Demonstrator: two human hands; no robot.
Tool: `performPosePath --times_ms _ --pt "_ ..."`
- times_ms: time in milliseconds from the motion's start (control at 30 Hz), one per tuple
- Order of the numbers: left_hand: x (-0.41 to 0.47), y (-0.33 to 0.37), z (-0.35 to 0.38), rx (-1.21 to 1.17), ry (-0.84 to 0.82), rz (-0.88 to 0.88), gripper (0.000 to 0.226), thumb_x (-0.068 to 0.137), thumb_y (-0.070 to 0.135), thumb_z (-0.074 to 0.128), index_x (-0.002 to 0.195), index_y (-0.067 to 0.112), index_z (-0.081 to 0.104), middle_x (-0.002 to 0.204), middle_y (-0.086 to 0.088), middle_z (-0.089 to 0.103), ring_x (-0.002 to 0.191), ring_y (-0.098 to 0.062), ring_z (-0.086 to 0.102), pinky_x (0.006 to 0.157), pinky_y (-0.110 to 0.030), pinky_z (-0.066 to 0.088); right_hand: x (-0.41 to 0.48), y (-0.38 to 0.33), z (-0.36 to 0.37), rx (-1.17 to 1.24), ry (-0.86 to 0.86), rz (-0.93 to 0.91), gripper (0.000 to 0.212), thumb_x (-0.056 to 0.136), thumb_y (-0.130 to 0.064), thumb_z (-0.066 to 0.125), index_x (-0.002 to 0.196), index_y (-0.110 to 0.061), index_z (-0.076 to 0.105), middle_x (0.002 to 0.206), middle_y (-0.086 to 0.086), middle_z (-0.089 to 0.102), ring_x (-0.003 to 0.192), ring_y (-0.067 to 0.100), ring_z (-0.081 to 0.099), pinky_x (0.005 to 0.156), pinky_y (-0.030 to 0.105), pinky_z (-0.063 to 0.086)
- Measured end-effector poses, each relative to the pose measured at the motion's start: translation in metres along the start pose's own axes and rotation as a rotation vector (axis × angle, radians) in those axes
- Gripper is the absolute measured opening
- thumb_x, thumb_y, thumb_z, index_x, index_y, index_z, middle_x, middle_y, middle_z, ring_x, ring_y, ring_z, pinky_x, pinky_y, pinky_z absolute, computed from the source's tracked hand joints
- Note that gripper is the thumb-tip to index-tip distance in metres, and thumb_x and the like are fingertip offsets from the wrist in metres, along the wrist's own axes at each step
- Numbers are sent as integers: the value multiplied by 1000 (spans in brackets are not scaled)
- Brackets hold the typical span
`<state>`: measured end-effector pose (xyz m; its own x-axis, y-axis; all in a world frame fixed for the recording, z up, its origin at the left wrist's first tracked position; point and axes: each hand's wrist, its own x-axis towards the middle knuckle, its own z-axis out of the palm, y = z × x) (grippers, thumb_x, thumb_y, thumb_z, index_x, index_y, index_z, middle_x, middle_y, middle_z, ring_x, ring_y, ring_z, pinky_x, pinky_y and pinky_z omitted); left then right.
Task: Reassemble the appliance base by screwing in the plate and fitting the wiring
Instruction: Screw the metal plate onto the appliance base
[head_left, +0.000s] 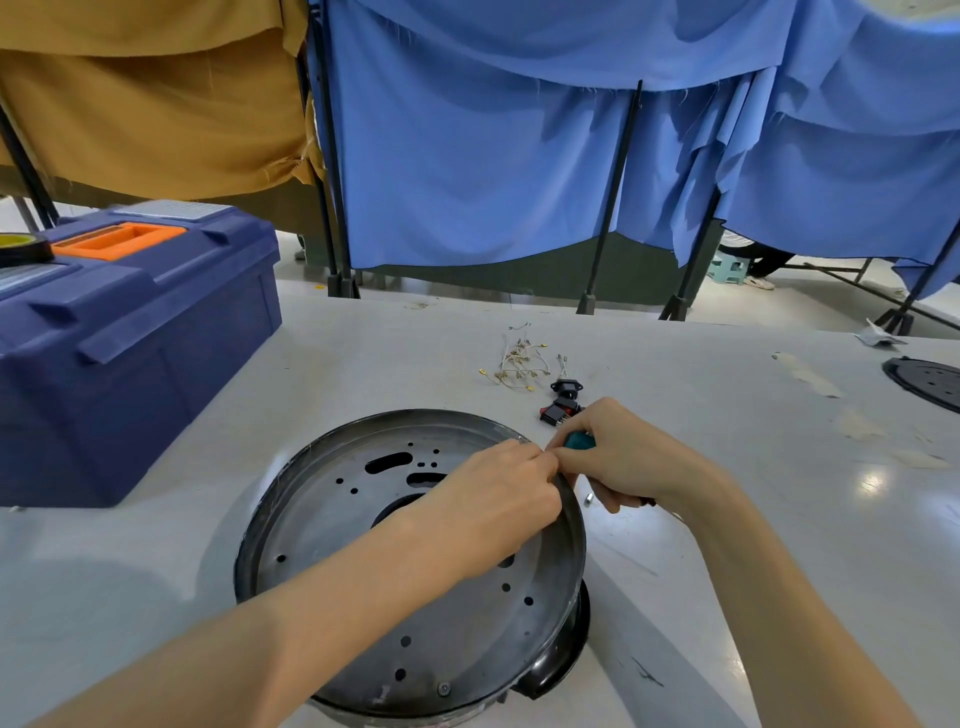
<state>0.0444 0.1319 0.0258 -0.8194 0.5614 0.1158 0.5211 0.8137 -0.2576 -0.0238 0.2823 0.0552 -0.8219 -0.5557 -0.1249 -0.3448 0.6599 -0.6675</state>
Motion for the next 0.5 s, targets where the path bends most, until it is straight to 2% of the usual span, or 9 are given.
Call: performPosePath --times_ms 100,200,267,367,433,500 --pt "-1 0 0 8 -4 6 20 75 -6 58 87 9 60 97 -9 56 90 -26 52 69 -30 25 1 1 0 6 -8 12 21 91 -15 54 79 -7 69 38 6 54 30 19 35 36 21 30" --pt "0 0 4 11 6 -3 16 86 -2 54 96 9 60 104 -7 53 96 -24 51 72 -30 30 1 3 -1 16 -14 11 24 92 -18 56 75 -6 68 41 9 55 31 20 36 37 23 32" --pt "0 -3 3 -76 2 -57 17 99 12 48 105 12 63 111 -4 53 102 -22 51 77 -29 38 1 5 0 30 -17 10 26 91 -20 56 72 -6 67 41 7 56 32 20 37 36 22 31" --pt "-6 -8 -9 -327 -52 -197 32 102 31 43 107 12 68 112 -1 57 103 -23 54 85 -39 45 1 6 1 51 -22 5 30 93 -24 58 69 -8 65 39 0 56 29 18 36 35 21 29" --pt "-12 -4 -16 -433 -68 -261 50 99 49 39 103 10 69 108 0 57 101 -21 53 86 -39 43 1 7 1 72 -22 -1 32 94 -24 59 68 -7 63 39 -2 57 28 15 37 34 19 29" --pt "-17 8 -22 -500 -118 -303 77 86 71 25 96 8 69 102 0 53 98 -18 49 85 -37 42 1 8 1 81 -25 -5 32 94 -25 59 69 -4 63 39 -3 57 28 14 37 34 20 30"
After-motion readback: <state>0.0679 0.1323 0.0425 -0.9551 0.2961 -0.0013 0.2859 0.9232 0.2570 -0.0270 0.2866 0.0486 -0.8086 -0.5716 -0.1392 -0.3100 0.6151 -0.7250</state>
